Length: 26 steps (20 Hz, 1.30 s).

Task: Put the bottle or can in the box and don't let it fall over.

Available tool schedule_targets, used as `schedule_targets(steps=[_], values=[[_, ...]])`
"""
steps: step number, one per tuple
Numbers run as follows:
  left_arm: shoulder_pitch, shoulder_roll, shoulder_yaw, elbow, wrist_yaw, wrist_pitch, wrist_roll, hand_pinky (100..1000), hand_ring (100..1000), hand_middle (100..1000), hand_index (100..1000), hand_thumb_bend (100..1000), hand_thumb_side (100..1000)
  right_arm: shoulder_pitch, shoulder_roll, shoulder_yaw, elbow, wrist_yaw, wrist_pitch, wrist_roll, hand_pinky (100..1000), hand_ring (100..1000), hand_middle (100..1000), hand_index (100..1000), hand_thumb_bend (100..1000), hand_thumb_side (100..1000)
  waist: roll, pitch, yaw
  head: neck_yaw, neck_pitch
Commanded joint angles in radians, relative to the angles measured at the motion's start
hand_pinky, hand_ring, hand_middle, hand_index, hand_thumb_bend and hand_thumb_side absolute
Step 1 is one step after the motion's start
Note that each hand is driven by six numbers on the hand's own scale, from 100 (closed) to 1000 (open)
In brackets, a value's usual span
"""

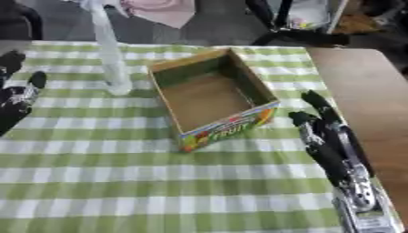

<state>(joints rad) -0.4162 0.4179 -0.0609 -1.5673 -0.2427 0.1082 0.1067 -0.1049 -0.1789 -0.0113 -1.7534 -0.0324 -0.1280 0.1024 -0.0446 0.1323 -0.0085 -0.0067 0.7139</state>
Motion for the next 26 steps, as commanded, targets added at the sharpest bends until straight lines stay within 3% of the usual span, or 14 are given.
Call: schedule_targets(steps=[1, 13, 26], values=[[-0.07, 0.042, -0.024, 0.085, 0.004, 0.009, 0.036, 725, 1000, 1000, 937, 376, 674, -0.005, -0.008, 0.001, -0.009, -0.008, -0.001, 0.004, 845, 789, 964, 992, 100, 524, 0.002, -0.016, -0.006, 0.005, -0.009], [-0.312, -0.015, -0.077, 0.436, 0.005, -0.032, 0.075, 720, 1000, 1000, 935, 379, 699, -0.004, -0.003, 0.013, -0.008, -0.015, -0.001, 0.015, 845, 789, 964, 993, 100, 525, -0.007, -0.014, -0.039, 0.023, -0.012], [-0.468, -0.031, -0.068, 0.627, -0.062, -0.065, 0.139, 728, 1000, 1000, 934, 365, 684, -0.014, 0.0, 0.033, -0.008, -0.024, -0.002, 0.037, 845, 788, 965, 994, 100, 536, -0.015, 0.016, -0.101, 0.051, -0.039]])
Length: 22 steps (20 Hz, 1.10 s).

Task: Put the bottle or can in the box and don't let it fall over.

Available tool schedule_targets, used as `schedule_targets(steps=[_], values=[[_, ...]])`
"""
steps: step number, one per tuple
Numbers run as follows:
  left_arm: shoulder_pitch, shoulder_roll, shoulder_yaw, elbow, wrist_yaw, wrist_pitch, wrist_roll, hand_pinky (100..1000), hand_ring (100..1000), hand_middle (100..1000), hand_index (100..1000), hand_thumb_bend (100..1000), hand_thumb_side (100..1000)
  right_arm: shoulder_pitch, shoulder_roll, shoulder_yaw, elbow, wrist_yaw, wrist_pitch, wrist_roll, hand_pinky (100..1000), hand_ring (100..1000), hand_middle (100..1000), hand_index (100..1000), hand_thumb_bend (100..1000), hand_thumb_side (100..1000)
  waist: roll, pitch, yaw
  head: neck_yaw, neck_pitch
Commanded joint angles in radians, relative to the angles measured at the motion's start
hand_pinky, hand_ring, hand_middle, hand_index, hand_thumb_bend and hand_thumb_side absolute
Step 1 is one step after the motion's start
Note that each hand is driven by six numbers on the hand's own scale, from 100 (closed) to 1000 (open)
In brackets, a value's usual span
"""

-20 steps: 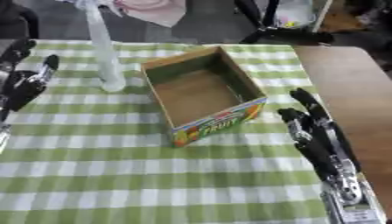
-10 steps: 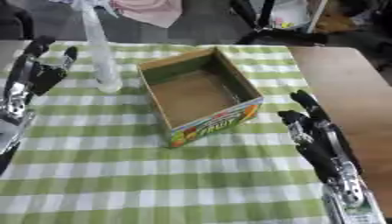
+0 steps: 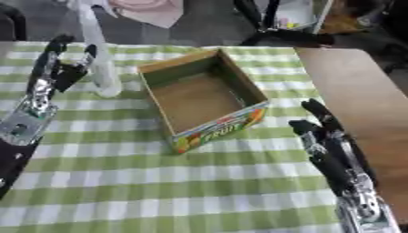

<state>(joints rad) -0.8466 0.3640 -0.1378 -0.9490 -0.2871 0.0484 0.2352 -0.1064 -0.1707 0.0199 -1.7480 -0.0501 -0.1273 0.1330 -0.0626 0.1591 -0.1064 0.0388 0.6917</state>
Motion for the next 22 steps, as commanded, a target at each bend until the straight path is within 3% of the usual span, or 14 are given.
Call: schedule_targets(steps=[1, 10, 22], values=[[-0.048, 0.027, 0.012, 0.018, -0.025, -0.006, 0.014, 729, 1000, 1000, 934, 364, 681, -0.013, -0.009, 0.003, -0.013, -0.007, -0.002, 0.008, 845, 788, 965, 994, 100, 536, 0.002, -0.007, -0.008, 0.008, -0.019], [-0.118, 0.046, 0.038, 0.115, -0.096, -0.01, 0.041, 738, 1000, 1000, 933, 367, 677, -0.018, -0.012, 0.01, -0.014, -0.011, -0.004, 0.016, 845, 788, 966, 994, 100, 538, -0.003, 0.009, -0.037, 0.016, -0.03], [-0.126, 0.027, 0.038, 0.191, -0.136, -0.045, -0.014, 745, 1000, 1000, 933, 360, 688, -0.027, -0.013, 0.016, -0.014, -0.015, -0.004, 0.024, 846, 788, 966, 994, 100, 540, -0.003, 0.022, -0.053, 0.028, -0.039]])
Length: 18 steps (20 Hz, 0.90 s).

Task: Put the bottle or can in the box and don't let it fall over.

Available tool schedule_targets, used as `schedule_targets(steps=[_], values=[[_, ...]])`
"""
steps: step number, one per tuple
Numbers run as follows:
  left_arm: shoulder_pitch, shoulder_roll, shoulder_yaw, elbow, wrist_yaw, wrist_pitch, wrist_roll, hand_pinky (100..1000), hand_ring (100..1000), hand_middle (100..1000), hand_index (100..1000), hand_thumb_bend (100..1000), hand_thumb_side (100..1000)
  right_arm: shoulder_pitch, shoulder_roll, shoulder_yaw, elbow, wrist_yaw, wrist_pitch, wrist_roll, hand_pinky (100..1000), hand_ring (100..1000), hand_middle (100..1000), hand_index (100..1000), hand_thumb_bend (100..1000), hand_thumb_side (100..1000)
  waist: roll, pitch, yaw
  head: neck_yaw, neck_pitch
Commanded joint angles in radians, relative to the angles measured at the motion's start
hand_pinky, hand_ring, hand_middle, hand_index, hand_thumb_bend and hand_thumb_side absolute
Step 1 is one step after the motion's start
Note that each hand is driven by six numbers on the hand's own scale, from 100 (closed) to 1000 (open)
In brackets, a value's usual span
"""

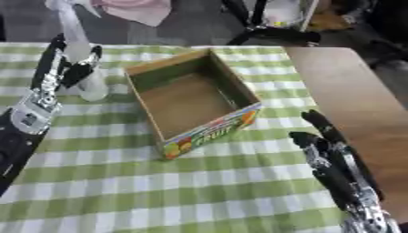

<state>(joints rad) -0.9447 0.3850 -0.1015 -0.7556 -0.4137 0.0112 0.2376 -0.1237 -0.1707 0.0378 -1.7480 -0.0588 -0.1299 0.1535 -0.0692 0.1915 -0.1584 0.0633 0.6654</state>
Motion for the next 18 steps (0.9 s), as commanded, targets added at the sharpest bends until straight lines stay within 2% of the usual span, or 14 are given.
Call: schedule_targets(steps=[1, 6, 8, 9, 10, 11, 12, 15, 16, 18], values=[[-0.027, 0.003, 0.0, 0.001, -0.015, -0.011, -0.026, 747, 1000, 1000, 933, 358, 687, -0.011, -0.013, -0.001, -0.015, -0.006, -0.002, 0.004, 846, 788, 966, 994, 100, 540, 0.003, -0.011, -0.001, 0.003, -0.013], [-0.024, -0.005, -0.001, 0.015, -0.046, -0.015, -0.055, 750, 1000, 1000, 922, 356, 681, -0.012, -0.011, -0.001, -0.014, -0.006, -0.001, 0.006, 846, 788, 966, 994, 100, 540, 0.003, -0.011, -0.002, 0.0, -0.013], [-0.023, -0.008, 0.0, 0.02, -0.054, -0.014, -0.056, 750, 1000, 1000, 897, 319, 651, -0.012, -0.01, -0.001, -0.013, -0.006, -0.002, 0.006, 846, 788, 966, 994, 100, 540, 0.002, -0.011, -0.003, 0.0, -0.014], [-0.022, -0.009, 0.001, 0.022, -0.057, -0.014, -0.055, 749, 1000, 1000, 832, 258, 600, -0.012, -0.01, -0.001, -0.013, -0.007, -0.002, 0.007, 846, 788, 966, 994, 100, 541, 0.002, -0.011, -0.003, 0.0, -0.014], [-0.022, -0.01, 0.001, 0.023, -0.059, -0.014, -0.054, 749, 1000, 1000, 815, 230, 574, -0.012, -0.01, -0.001, -0.013, -0.007, -0.002, 0.007, 846, 788, 966, 994, 100, 541, 0.002, -0.011, -0.003, 0.0, -0.014], [-0.021, -0.011, 0.001, 0.024, -0.061, -0.013, -0.054, 749, 1000, 1000, 772, 146, 489, -0.012, -0.01, -0.001, -0.013, -0.007, -0.002, 0.007, 846, 788, 966, 994, 100, 541, 0.002, -0.012, -0.003, 0.0, -0.014], [-0.021, -0.011, 0.001, 0.025, -0.062, -0.013, -0.055, 748, 1000, 1000, 752, 100, 443, -0.012, -0.009, -0.001, -0.013, -0.007, -0.002, 0.007, 847, 788, 966, 994, 100, 541, 0.002, -0.012, -0.003, 0.0, -0.014], [-0.02, -0.012, 0.002, 0.026, -0.059, -0.011, -0.057, 744, 1000, 1000, 657, 100, 200, -0.012, -0.009, -0.001, -0.012, -0.007, -0.002, 0.007, 847, 788, 966, 994, 100, 542, 0.002, -0.012, -0.003, -0.001, -0.014], [-0.019, -0.012, 0.003, 0.027, -0.055, -0.01, -0.058, 743, 1000, 1000, 632, 100, 189, -0.012, -0.009, -0.001, -0.012, -0.007, -0.002, 0.007, 847, 788, 966, 994, 100, 542, 0.002, -0.012, -0.003, -0.001, -0.014], [-0.018, -0.012, 0.005, 0.027, -0.047, -0.01, -0.054, 738, 1000, 1000, 542, 100, 283, -0.012, -0.008, -0.001, -0.011, -0.007, -0.001, 0.007, 847, 788, 966, 995, 100, 543, 0.002, -0.013, -0.003, -0.001, -0.013]])
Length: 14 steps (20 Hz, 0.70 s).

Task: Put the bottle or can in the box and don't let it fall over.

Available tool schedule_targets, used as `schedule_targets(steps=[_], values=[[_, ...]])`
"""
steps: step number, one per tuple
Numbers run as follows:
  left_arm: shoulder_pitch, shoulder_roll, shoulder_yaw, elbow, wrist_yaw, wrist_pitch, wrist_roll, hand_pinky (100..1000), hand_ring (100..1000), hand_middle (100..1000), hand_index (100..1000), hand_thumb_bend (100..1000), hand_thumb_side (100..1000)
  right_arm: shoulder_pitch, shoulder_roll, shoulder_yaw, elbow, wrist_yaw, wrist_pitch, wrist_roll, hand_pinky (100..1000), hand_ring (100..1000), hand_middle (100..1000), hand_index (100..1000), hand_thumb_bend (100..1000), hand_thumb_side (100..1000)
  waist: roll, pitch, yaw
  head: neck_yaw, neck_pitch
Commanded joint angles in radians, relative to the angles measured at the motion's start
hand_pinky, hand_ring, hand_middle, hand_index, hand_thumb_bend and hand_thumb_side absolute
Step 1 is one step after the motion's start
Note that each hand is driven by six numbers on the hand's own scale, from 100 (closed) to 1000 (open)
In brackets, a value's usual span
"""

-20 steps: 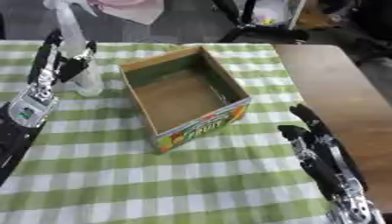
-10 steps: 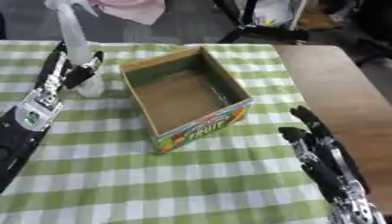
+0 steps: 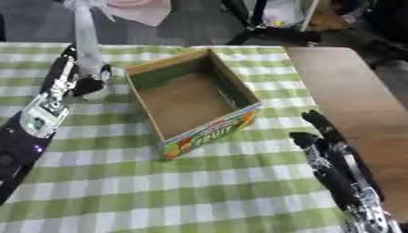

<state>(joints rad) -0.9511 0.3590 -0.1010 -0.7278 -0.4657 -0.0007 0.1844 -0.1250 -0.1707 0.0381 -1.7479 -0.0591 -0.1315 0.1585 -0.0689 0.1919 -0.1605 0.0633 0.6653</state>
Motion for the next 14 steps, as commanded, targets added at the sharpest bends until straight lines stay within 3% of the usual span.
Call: schedule_targets(steps=[1, 8, 14], values=[[-0.011, 0.014, 0.004, -0.001, 0.01, 0.0, 0.002, 736, 1000, 1000, 510, 100, 296, -0.01, -0.008, -0.002, -0.011, -0.007, 0.0, 0.003, 847, 788, 967, 995, 100, 543, 0.002, -0.013, 0.0, -0.001, -0.013], [-0.004, 0.026, 0.002, -0.036, 0.08, -0.047, -0.003, 718, 1000, 1000, 513, 100, 304, -0.01, -0.008, -0.003, -0.011, -0.006, 0.0, 0.002, 847, 788, 967, 995, 100, 544, 0.004, -0.016, 0.002, -0.002, -0.012], [-0.009, 0.078, -0.007, -0.166, 0.208, -0.063, -0.016, 703, 1000, 1000, 510, 100, 326, -0.008, -0.01, -0.006, -0.01, -0.005, 0.0, 0.0, 848, 788, 967, 995, 100, 545, 0.01, -0.02, 0.006, -0.007, -0.007]])
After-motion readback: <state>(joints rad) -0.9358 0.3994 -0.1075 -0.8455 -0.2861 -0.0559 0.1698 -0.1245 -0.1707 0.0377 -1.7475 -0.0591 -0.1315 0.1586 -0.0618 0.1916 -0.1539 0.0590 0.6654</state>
